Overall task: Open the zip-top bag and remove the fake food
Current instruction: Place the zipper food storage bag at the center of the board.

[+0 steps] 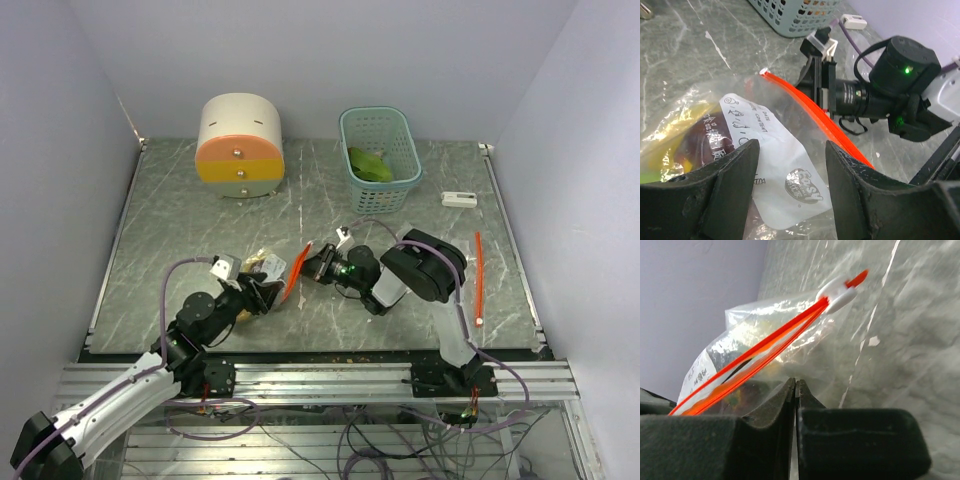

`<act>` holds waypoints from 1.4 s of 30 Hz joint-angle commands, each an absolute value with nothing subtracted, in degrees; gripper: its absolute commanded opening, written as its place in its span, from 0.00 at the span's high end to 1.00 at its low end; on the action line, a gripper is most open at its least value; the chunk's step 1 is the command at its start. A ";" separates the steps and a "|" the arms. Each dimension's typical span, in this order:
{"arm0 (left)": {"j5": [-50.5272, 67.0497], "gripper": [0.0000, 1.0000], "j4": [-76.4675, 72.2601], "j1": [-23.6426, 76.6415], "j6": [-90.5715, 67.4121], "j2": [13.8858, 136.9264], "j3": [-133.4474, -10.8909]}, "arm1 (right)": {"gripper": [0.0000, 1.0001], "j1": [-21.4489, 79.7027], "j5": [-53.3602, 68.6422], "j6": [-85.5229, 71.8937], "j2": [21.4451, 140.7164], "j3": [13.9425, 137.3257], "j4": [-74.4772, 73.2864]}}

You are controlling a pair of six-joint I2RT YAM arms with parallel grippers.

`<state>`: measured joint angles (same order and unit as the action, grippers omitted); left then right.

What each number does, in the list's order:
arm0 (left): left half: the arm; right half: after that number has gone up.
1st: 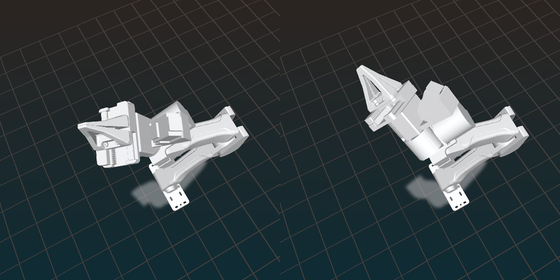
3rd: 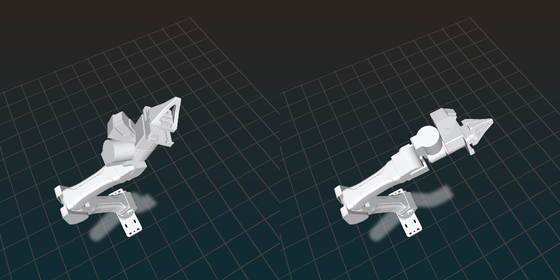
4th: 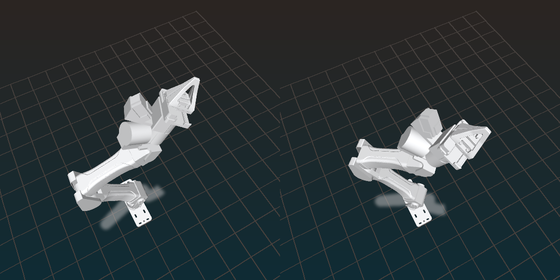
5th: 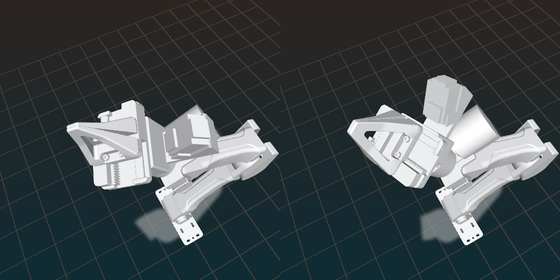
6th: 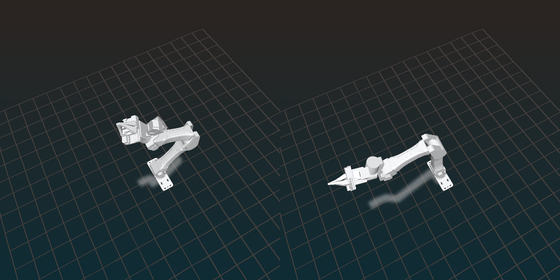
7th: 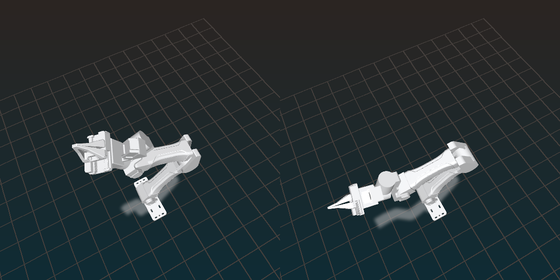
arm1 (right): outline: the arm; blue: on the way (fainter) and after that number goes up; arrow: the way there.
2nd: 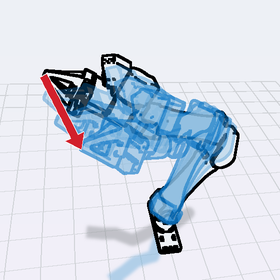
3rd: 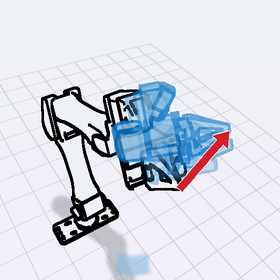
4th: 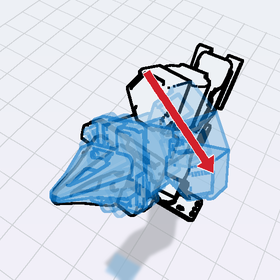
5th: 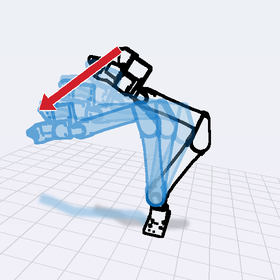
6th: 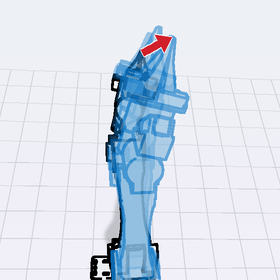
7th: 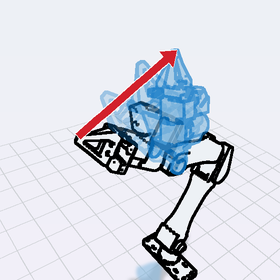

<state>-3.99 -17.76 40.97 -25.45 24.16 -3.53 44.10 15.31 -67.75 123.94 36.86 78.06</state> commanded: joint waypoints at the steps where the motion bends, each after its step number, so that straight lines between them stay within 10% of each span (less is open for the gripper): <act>1: -0.19 0.34 -18.96 41.18 -26.84 22.59 -2.27 | 0.94 42.63 18.49 -60.97 120.65 35.63 76.40; 11: 3.00 0.36 -25.14 41.20 -28.12 27.59 -0.80 | 0.53 42.65 12.28 -62.01 105.01 22.28 76.01; 42: 2.91 0.36 -22.92 41.48 -27.57 26.12 -1.11 | 0.58 45.78 11.84 -75.24 111.21 22.20 93.22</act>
<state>1.85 -22.83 41.12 -28.08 26.24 -0.67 44.88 12.27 -74.98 109.86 20.58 87.50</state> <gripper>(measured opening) 0.643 0.420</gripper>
